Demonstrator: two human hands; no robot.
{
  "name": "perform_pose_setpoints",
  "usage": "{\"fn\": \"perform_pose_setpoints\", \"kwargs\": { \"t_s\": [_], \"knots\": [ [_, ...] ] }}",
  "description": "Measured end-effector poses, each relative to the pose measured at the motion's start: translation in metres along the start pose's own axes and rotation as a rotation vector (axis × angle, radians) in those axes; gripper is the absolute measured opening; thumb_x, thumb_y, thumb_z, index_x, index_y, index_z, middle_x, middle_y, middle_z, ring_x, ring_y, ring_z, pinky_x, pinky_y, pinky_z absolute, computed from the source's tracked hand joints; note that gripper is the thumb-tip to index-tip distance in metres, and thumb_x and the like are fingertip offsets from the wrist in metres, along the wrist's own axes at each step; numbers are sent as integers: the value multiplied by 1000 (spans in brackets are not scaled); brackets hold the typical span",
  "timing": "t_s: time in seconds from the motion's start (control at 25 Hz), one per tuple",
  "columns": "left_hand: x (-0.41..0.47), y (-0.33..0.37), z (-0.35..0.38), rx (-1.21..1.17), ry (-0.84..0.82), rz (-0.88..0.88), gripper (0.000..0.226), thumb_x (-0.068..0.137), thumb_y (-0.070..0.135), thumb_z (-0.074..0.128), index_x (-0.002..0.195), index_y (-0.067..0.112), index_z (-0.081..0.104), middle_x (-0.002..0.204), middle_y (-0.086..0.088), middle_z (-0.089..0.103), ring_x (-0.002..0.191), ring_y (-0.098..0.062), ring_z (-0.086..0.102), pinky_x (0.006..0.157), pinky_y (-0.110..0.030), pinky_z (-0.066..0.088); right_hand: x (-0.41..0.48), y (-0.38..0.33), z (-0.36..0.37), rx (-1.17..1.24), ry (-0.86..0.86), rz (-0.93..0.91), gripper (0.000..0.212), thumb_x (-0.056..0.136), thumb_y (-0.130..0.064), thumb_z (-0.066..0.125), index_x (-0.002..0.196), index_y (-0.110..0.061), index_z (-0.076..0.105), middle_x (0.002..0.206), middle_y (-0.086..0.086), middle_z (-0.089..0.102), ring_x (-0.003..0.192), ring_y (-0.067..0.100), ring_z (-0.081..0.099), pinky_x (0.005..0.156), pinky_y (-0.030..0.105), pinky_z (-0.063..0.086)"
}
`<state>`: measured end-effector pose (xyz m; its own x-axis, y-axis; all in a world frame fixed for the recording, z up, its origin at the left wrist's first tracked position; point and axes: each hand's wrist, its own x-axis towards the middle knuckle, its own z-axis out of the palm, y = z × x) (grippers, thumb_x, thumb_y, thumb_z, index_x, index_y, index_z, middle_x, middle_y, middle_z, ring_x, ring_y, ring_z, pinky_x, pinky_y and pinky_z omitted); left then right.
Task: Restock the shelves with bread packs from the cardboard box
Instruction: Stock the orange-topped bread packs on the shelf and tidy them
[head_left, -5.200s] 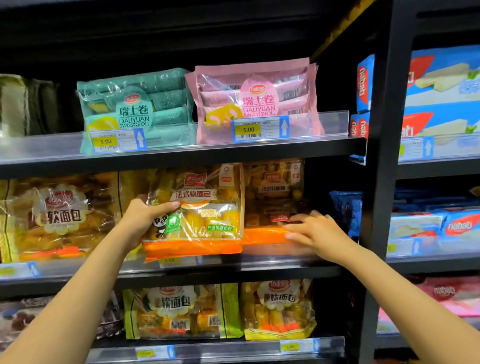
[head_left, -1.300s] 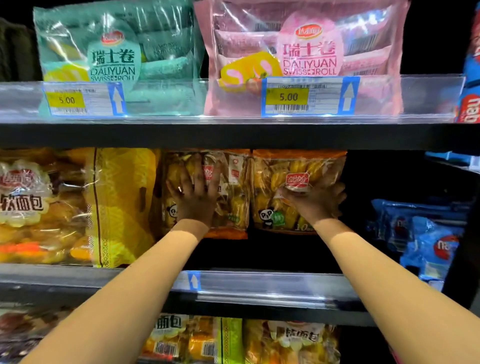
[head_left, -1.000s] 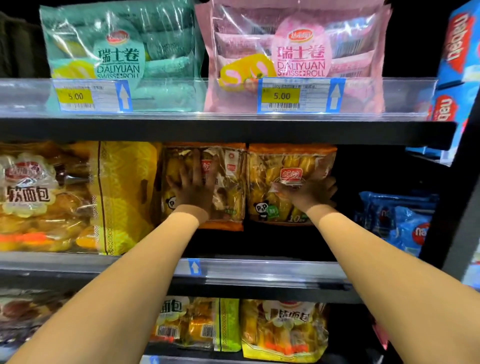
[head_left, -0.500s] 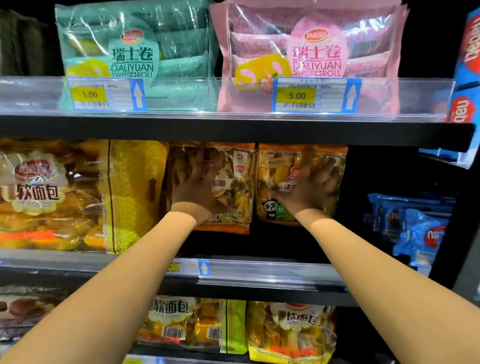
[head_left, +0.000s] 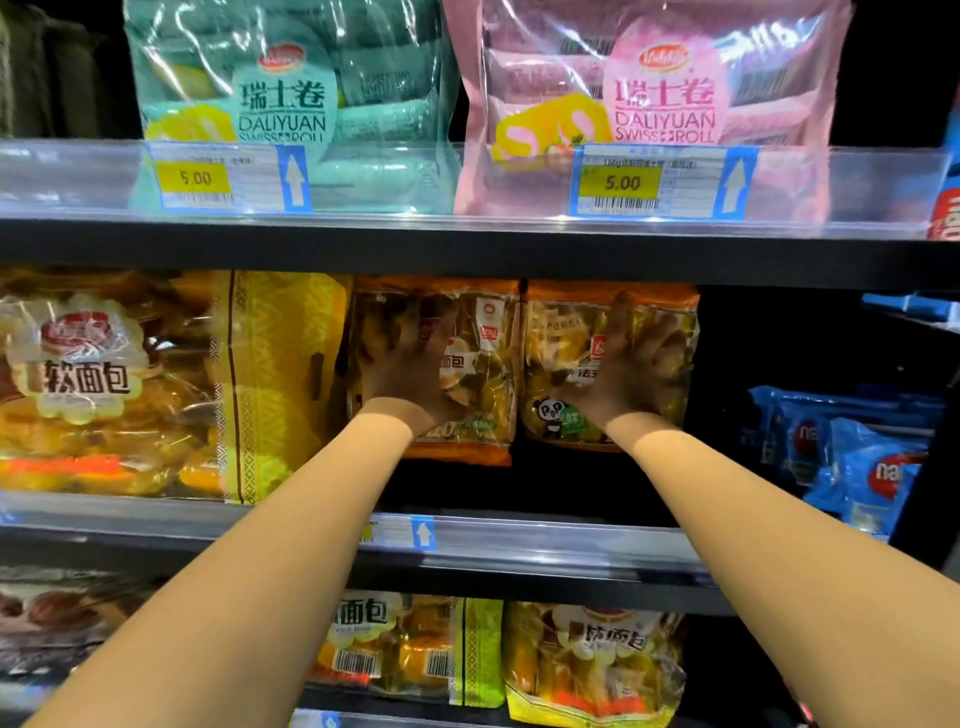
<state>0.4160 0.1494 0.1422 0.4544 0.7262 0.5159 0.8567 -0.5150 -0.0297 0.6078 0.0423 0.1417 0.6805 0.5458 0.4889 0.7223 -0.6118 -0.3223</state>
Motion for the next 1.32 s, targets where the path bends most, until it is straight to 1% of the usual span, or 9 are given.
{"fn": "perform_pose_setpoints", "kwargs": {
  "t_s": [0.24, 0.44, 0.52, 0.6, 0.68, 0.8, 1.08, 1.2, 1.32],
  "knots": [
    [-13, -1, -32, -91, -36, 1, 96, 74, 77, 51, 152, 36, 12, 161, -6, 18, 145, -39, 19, 117, -51, 21, -3, 19, -35, -78, -188, -45, 129, 57, -85, 59, 153, -25, -4, 161, 15, 0, 146, 42, 10, 110, 68, 15],
    [-33, 1, -64, -90, -153, -60, 84, 84, 67, 48, 152, 30, 17, 155, -7, 32, 138, -34, 35, 110, -41, 34, -24, 25, -67, -38, -172, -14, 121, 71, -77, 56, 151, -21, -17, 161, 14, 1, 147, 40, 6, 113, 62, 14],
    [-45, 3, -77, -93, -204, -64, 68, 88, 63, 47, 141, 21, 41, 139, -8, 53, 119, -31, 53, 93, -35, 45, -32, 28, -71, -47, -195, -15, 118, 73, -75, 55, 151, -24, -18, 161, 13, 2, 147, 40, 6, 114, 60, 14],
    [-60, 6, -87, -85, -163, -70, 45, 90, 51, 50, 112, 12, 58, 119, -11, 65, 100, -29, 59, 81, -31, 46, -34, 32, -71, -50, -242, 4, 111, 76, -72, 55, 152, -26, -12, 161, 11, 6, 146, 39, 9, 115, 58, 16],
    [-77, 9, -95, -81, -89, -63, 39, 89, 41, 52, 111, 10, 59, 116, -15, 64, 105, -33, 58, 94, -39, 45, -41, 37, -76, -58, -309, 5, 96, 79, -67, 52, 152, -22, 10, 156, 14, 24, 142, 40, 22, 114, 58, 19],
    [-99, 7, -105, -49, -57, -33, 56, 90, 50, 50, 130, 12, 49, 128, -18, 58, 122, -39, 50, 109, -53, 33, -71, 40, -93, -19, -240, -102, 68, 86, -57, 51, 132, -9, 44, 131, 18, 54, 125, 40, 45, 108, 55, 31],
    [-163, -15, -108, -91, 47, -17, 77, 92, 58, 44, 154, 23, 15, 161, -15, 15, 147, -38, 14, 117, -51, 20, -172, 28, -101, 130, 118, -387, 74, 88, -46, 56, 146, -9, 28, 139, 17, 46, 126, 36, 41, 98, 46, 40],
    [-210, -36, -94, -151, 203, -24, 70, 94, 52, 48, 150, 16, 29, 158, -14, 26, 145, -32, 26, 115, -46, 29, -235, 17, -67, 294, 119, -585, 63, 87, -39, 59, 139, -8, 42, 129, 12, 55, 117, 32, 49, 93, 43, 45],
    [-266, -70, -58, -161, 264, -47, 60, 93, 44, 54, 140, 8, 44, 151, -17, 39, 136, -32, 40, 107, -47, 37, -306, 10, -8, 342, -85, -619, 60, 85, -40, 60, 135, -9, 47, 121, 10, 60, 111, 31, 54, 90, 42, 49]
  ]
}}
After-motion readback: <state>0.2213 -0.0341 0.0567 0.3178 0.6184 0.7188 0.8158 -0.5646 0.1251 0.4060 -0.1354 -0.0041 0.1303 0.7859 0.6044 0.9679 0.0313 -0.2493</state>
